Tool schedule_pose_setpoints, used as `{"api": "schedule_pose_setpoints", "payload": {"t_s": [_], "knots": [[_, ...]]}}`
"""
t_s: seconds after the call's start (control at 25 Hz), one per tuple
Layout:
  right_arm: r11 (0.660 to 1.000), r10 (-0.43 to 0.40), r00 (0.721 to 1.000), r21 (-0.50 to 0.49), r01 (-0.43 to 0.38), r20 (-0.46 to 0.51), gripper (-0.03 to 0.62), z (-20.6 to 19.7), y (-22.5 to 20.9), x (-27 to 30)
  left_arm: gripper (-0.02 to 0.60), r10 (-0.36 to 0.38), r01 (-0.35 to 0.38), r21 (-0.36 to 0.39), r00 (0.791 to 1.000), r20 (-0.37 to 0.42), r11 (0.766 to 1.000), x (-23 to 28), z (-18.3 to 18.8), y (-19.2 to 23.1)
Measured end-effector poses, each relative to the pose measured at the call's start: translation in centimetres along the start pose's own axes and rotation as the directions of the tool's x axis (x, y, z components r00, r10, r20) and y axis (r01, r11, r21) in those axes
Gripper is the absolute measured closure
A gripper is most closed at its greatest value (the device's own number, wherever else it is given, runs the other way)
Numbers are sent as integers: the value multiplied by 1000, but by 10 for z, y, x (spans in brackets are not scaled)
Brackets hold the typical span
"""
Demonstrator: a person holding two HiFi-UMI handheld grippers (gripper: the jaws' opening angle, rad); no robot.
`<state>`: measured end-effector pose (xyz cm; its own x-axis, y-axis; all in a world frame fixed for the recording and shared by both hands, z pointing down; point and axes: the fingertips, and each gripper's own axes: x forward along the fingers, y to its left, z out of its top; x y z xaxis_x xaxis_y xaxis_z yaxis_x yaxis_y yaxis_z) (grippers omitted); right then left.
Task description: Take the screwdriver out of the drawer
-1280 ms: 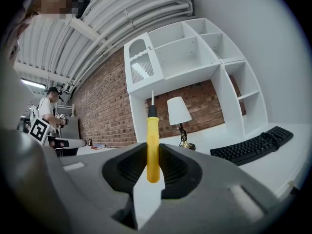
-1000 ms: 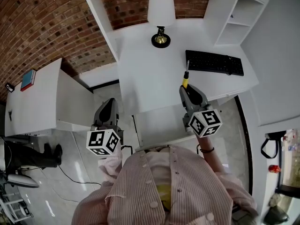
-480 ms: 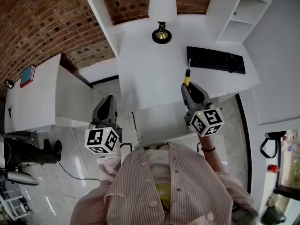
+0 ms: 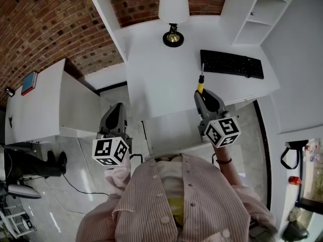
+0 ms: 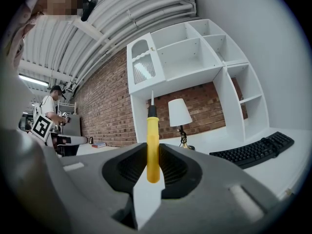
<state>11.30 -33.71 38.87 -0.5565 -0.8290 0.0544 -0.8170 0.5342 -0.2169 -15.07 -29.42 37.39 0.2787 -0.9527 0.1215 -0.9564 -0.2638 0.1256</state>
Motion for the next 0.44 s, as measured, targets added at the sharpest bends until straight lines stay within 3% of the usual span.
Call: {"api": "schedule_pose_setpoints", "payload": {"t_s": [0.44], "knots": [[1000, -7, 1000, 0, 7, 1, 517, 1, -2, -2, 583, 4, -4, -2, 1000, -9, 1000, 1, -3, 2]]}}
